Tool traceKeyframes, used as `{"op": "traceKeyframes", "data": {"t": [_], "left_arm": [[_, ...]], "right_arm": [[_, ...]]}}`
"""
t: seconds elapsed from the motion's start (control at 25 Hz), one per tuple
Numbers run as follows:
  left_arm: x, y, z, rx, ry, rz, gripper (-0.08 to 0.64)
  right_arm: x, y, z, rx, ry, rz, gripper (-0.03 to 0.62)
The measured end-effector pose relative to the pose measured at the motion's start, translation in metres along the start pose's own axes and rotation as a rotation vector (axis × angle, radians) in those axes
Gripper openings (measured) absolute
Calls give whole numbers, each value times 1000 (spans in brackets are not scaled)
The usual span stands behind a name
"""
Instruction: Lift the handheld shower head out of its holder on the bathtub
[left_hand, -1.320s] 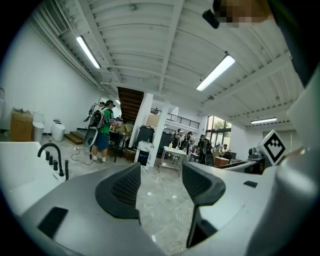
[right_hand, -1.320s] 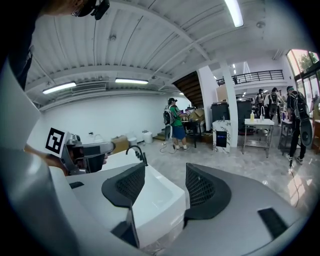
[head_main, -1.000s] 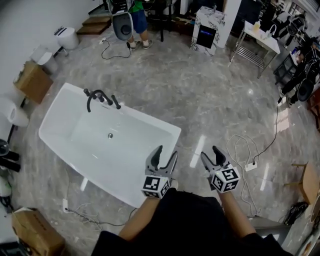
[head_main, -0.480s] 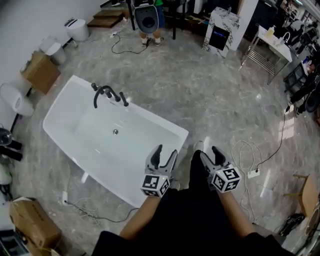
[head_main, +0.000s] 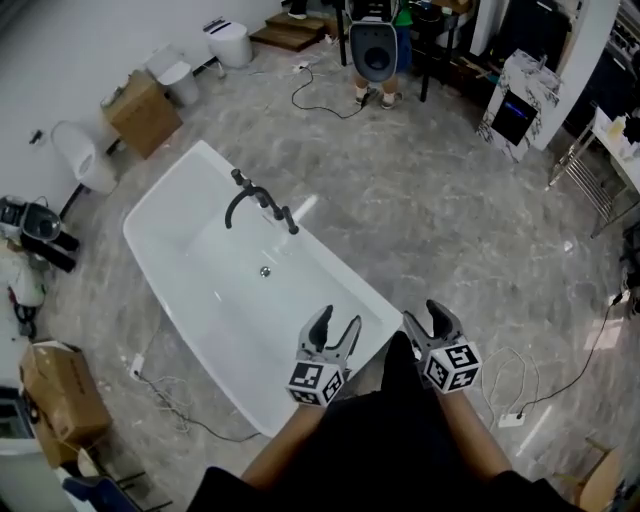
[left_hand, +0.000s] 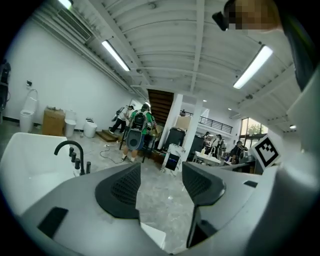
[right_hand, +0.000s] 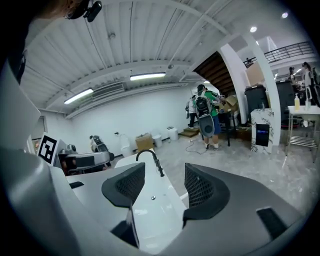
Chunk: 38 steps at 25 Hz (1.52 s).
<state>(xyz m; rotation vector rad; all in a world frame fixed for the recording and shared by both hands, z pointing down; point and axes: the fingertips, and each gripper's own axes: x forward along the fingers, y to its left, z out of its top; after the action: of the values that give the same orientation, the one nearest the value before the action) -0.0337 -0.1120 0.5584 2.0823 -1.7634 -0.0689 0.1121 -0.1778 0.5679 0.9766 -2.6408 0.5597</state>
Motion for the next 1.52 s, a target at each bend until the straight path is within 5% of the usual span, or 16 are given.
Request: {"op": "traceKeyframes", "data": {"t": [0.32, 0.68, 1.04, 1.52], "left_arm": [[95, 33, 27, -37, -65, 205, 238], [132, 77, 34, -66, -74, 379, 238], [155, 124, 39, -83, -88, 527, 238], [180, 222, -4, -145, -38, 662, 244]], "right_arm": [[95, -67, 49, -83, 101, 214, 230], [162, -80, 90, -149, 122, 356, 230], [203, -81, 99, -153, 158, 471, 229], [269, -79, 81, -170, 242, 562, 230]]}}
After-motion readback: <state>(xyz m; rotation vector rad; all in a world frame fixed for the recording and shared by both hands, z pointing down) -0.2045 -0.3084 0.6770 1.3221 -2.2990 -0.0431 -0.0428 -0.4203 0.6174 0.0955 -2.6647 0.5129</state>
